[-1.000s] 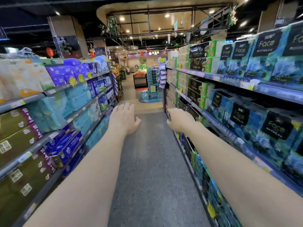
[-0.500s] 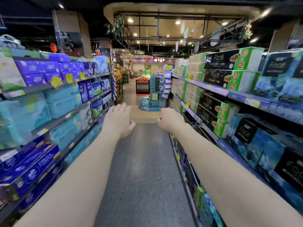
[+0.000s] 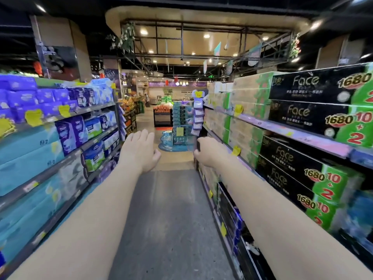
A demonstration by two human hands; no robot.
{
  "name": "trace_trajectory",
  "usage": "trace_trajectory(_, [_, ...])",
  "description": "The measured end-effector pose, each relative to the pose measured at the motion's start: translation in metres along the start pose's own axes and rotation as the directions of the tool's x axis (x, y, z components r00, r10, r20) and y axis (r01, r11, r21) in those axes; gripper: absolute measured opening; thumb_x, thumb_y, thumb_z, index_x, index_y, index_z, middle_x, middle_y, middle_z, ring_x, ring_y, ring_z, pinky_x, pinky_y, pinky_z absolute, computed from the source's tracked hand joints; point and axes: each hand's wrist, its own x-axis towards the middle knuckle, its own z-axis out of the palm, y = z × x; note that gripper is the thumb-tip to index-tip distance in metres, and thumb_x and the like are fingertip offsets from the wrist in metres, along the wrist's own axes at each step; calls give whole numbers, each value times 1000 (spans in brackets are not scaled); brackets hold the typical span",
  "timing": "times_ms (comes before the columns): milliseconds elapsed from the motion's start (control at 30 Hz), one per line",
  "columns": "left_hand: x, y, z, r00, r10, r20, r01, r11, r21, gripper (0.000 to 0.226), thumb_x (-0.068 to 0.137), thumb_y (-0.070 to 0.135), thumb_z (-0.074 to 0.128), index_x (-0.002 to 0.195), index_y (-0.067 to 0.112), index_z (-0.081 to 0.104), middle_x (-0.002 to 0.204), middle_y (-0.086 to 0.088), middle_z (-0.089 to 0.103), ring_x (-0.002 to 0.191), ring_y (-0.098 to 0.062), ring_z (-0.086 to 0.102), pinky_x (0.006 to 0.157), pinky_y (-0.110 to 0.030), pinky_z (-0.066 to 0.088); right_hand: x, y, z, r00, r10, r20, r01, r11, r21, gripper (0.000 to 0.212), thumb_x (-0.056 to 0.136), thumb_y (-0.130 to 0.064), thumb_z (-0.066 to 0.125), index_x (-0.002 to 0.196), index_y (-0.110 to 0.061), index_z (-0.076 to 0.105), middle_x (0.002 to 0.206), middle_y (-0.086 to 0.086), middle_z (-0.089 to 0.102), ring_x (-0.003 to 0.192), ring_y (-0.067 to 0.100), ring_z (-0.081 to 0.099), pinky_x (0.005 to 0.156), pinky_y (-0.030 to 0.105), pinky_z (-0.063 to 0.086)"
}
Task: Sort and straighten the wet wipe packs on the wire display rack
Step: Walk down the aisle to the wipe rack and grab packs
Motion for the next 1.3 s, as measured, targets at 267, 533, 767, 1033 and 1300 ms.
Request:
trace_trajectory(267, [208, -19, 150, 1000, 11, -27, -10, 999, 34, 49, 92, 43, 48, 130, 12, 56, 127, -11, 60, 120, -31, 57, 105, -46, 43, 235, 69, 92, 1000, -16, 9, 16, 1000, -16, 30, 98, -32, 50, 111, -8, 59, 110, 12, 64, 99, 33, 62, 75, 38, 49])
trace_trajectory(533, [402, -63, 279, 999, -15, -39, 16, 1000, 21, 54, 94, 43, 44, 134, 10, 57, 134, -11, 60, 125, -30, 55, 109, -44, 41, 464, 74, 171, 991, -126, 50, 132, 982, -138, 16, 98, -30, 50, 100, -14, 53, 99, 6, 56, 83, 27, 54, 66, 35, 42])
trace_trajectory(767, [544, -116, 413, 999, -13, -46, 13, 1000, -4, 53, 95, 43, 44, 136, 10, 55, 132, -10, 59, 124, -29, 55, 107, -43, 44, 646, 76, 280, 993, -102, 65, 107, 990, -93, 19, 96, -35, 52, 97, -16, 52, 100, 6, 60, 91, 30, 62, 66, 34, 41])
trace_trajectory(1033, [752, -186, 557, 1000, 24, -14, -25, 999, -38, 54, 99, 44, 43, 140, 10, 50, 140, -12, 56, 130, -30, 53, 111, -44, 41, 883, 99, 362, 997, 49, 64, -42, 994, -101, 42, 98, -36, 53, 127, -6, 59, 121, 15, 67, 105, 34, 65, 77, 37, 51])
trace_trajectory(1300, [942, -200, 690, 991, 132, -32, -133, 990, -53, 54, 98, 44, 43, 140, 12, 52, 136, -11, 58, 126, -30, 54, 110, -43, 42, 1084, 144, 452, 994, 105, 41, -102, 992, -72, 31, 96, -37, 55, 113, -11, 57, 108, 11, 62, 95, 32, 62, 70, 35, 45])
